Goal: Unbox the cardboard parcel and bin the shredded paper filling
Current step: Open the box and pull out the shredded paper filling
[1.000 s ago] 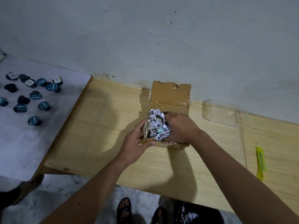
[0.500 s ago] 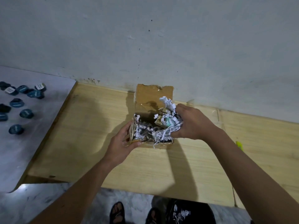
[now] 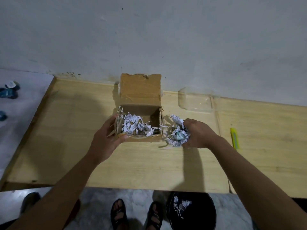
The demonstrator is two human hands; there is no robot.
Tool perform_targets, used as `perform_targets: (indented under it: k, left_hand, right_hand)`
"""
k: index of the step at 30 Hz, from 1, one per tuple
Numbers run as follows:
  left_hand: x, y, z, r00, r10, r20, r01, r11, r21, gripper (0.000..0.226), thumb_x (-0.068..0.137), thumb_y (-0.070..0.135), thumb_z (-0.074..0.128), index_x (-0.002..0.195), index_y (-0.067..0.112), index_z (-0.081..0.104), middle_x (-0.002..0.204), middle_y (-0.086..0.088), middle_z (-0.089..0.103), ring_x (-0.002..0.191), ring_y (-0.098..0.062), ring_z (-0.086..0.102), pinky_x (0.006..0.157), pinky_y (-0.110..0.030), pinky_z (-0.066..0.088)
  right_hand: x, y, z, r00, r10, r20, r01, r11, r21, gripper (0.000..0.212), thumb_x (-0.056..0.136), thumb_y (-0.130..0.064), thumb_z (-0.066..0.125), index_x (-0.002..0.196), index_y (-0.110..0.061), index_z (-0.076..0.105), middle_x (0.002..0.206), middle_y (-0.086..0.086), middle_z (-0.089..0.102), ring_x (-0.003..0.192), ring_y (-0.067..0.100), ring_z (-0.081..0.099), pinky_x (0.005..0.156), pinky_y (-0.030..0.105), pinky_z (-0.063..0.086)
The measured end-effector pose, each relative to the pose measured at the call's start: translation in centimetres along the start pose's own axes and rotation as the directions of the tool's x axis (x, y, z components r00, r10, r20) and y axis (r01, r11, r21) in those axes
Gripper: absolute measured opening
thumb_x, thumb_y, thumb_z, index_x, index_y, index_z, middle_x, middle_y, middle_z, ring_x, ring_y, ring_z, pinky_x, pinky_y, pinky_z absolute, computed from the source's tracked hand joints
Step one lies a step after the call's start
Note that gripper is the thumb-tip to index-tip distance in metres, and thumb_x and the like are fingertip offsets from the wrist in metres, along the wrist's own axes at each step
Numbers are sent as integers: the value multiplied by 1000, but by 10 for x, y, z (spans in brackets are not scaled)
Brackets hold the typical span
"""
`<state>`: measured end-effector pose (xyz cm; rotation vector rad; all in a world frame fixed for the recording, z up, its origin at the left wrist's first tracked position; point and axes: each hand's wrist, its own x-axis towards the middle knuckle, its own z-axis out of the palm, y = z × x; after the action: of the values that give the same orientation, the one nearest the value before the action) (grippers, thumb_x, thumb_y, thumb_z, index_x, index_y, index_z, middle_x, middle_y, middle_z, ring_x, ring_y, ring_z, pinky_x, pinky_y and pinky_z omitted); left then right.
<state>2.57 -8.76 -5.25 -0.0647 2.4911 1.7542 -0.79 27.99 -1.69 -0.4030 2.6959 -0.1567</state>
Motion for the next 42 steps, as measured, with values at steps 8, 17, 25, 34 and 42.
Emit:
perform_targets:
  k: [8,17,25,34,42]
  left_hand:
    - [0,-4,5,999,-44,2,44,996,-71,86,76,-4,84,145,33,48,123,31,68,115,6,65,92,-12,52]
    - [-2,-3,3,999,-41,17,43,996,-79,85,77,-1,85,144,38,48,129,27,66,121,0,64,98,-18,53]
    - [-3,1,3,998,-65,9,66,996,-67,85,72,8,89,138,45,50,124,29,68,115,4,66,96,-16,53]
    - [-6,4,1,999,-36,11,37,999,-25,85,72,11,90,143,35,51,125,28,68,118,-1,66,102,-21,51]
    - [-5,2,2,999,-34,15,35,998,-43,84,76,3,88,145,32,51,134,10,68,125,-6,64,106,-25,51]
  right_hand:
    - [-5,6,22,994,-105,-10,104,990,-91,76,64,-53,80,123,-11,58,120,8,55,99,32,58,78,38,49]
    - [-15,8,3,984,-89,-152,121,968,219,75,71,-38,89,137,-19,60,129,-6,58,106,20,65,84,31,52]
    - [-22,5,-6,934,-66,-350,187,927,324,29,87,-24,81,114,-15,75,110,-3,74,97,18,72,86,39,58]
    - [-19,-16,-16,927,1,-375,151,915,374,33,88,-23,63,117,-14,76,116,2,76,105,19,70,89,26,49]
    - [7,-73,-25,912,-128,-390,339,771,539,39,83,-26,85,120,-24,74,109,-11,71,96,5,67,85,15,50]
